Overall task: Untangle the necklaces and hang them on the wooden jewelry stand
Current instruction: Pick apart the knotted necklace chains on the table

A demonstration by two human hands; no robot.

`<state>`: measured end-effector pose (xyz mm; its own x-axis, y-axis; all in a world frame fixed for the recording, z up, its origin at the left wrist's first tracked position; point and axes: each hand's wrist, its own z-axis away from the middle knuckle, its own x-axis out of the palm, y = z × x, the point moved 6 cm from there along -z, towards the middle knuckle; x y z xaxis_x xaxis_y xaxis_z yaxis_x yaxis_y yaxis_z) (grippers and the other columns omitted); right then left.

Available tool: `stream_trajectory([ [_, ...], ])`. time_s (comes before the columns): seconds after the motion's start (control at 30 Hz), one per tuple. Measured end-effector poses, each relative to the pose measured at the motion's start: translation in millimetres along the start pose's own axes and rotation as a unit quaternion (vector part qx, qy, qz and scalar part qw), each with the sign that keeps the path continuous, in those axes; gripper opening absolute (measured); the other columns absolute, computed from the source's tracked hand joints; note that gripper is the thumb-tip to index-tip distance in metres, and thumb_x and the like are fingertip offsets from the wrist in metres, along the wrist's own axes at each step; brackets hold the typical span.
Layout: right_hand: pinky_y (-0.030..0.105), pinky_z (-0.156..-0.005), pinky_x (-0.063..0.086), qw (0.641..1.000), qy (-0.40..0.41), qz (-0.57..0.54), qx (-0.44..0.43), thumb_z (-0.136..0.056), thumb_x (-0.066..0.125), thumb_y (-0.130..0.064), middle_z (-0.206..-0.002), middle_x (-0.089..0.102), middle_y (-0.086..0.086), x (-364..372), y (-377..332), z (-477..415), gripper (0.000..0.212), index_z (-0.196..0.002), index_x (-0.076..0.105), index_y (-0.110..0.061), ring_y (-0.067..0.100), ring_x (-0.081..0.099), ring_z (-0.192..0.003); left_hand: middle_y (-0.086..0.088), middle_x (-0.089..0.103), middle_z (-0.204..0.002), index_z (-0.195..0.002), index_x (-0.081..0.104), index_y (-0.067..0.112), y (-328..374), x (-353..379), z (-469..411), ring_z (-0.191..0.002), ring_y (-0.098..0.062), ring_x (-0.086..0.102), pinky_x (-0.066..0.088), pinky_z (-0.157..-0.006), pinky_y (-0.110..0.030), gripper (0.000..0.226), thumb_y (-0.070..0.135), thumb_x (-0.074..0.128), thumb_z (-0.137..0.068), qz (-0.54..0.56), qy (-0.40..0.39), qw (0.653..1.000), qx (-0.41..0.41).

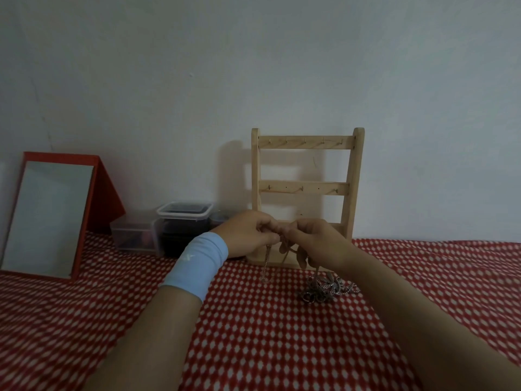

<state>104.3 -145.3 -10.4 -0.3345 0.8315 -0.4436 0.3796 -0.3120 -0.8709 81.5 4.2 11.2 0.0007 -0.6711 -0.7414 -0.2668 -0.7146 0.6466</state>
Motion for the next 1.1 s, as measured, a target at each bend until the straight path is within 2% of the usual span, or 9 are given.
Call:
stream_trajectory([
  [0.3,0.017,-0.043,0.04,0.999,0.031,-0.009,-0.005,-0.101,0.061,-0.031,-0.082,0.076,0.005,3.4,2.6,-1.5,0.03,-0.093,0.073,-0.005,0.009,0.053,-0.046,0.008,0.073,-0.096,-0.102,0.077,0.02,10.0,-5.3,5.7,-0.089,-0.005,0.065,0.048,-0.079,-0.017,0.018,0.029,0.064,-0.093,-0.08,0.011,0.997,0.012],
  [0.47,0.019,-0.044,0.042,0.999,0.039,0.009,-0.034,-0.1,0.063,-0.03,-0.078,0.075,0.004,-0.4,0.0,-0.2,0.029,-0.088,0.072,-0.005,0.009,0.051,-0.043,0.003,0.075,-0.09,-0.1,0.068,0.02,7.3,-1.3,2.0,-0.081,-0.012,0.072,0.058,-0.083,-0.035,0.012,0.026,0.068,-0.09,-0.073,0.007,0.997,-0.014],
  [0.6,0.016,-0.043,0.04,0.997,0.019,0.062,-0.051,-0.101,0.061,-0.028,-0.072,0.072,0.006,5.9,-0.9,-0.9,0.024,-0.093,0.073,-0.008,0.003,0.049,-0.041,0.009,0.071,-0.088,-0.089,0.073,0.021,1.0,0.6,2.8,-0.089,-0.01,0.066,0.053,-0.084,-0.024,0.007,0.023,0.075,-0.084,-0.078,-0.023,0.997,-0.012],
  [0.7,0.01,-0.046,0.039,0.993,0.023,0.098,-0.059,-0.101,0.062,-0.03,-0.07,0.066,-0.001,9.2,-0.6,-1.6,0.024,-0.094,0.072,-0.009,0.0,0.051,-0.043,0.002,0.072,-0.09,-0.093,0.074,0.016,-8.6,1.4,1.2,-0.087,-0.013,0.065,0.052,-0.086,-0.03,0.01,0.024,0.072,-0.087,0.005,-0.022,0.999,-0.045],
  [0.8,0.014,-0.069,0.053,0.996,0.015,0.066,-0.066,-0.095,0.07,-0.022,-0.083,0.074,-0.003,6.3,1.3,-2.7,0.008,-0.093,0.072,-0.015,0.001,0.067,-0.072,-0.002,0.066,-0.077,-0.084,0.068,0.013,-19.3,2.6,0.4,-0.07,-0.016,0.059,0.05,-0.078,-0.036,0.011,0.019,0.064,-0.092,0.148,0.004,0.983,-0.106],
  [0.87,0.016,-0.075,0.055,0.997,-0.01,0.048,-0.063,-0.094,0.072,-0.017,-0.085,0.076,-0.003,7.7,1.1,-1.8,0.002,-0.092,0.073,-0.017,0.005,0.071,-0.079,-0.003,0.065,-0.078,-0.085,0.067,0.011,-20.1,4.6,-2.3,-0.068,-0.016,0.058,0.048,-0.077,-0.036,0.011,0.016,0.061,-0.093,0.204,0.009,0.971,-0.125],
  [0.93,0.013,-0.067,0.052,0.998,-0.023,0.025,-0.06,-0.096,0.068,-0.015,-0.082,0.076,-0.001,8.7,-2.0,-0.3,0.008,-0.092,0.075,-0.013,0.002,0.068,-0.069,-0.006,0.063,-0.081,-0.09,0.064,0.007,-19.2,6.6,-5.5,-0.07,-0.019,0.057,0.047,-0.077,-0.035,0.009,0.013,0.058,-0.093,0.229,0.023,0.96,-0.161],
  [1.0,0.011,-0.05,0.043,0.999,-0.025,0.01,-0.033,-0.098,0.066,-0.017,-0.072,0.073,-0.004,6.2,-2.3,0.9,0.013,-0.095,0.078,-0.012,-0.001,0.056,-0.049,-0.013,0.059,-0.087,-0.093,0.06,0.003,-19.6,8.4,-5.9,-0.072,-0.023,0.053,0.045,-0.079,-0.034,0.009,0.01,0.055,-0.093,0.24,0.043,0.946,-0.212],
  [1.1,0.022,-0.049,0.045,1.0,-0.017,0.011,0.006,-0.097,0.067,-0.025,-0.065,0.066,0.005,-0.2,2.4,-1.5,0.017,-0.091,0.08,-0.017,0.013,0.052,-0.053,-0.011,0.059,-0.085,-0.093,0.061,0.004,-18.0,8.4,-5.8,-0.068,-0.02,0.054,0.045,-0.078,-0.033,0.01,0.011,0.054,-0.093,0.251,0.036,0.946,-0.201],
])
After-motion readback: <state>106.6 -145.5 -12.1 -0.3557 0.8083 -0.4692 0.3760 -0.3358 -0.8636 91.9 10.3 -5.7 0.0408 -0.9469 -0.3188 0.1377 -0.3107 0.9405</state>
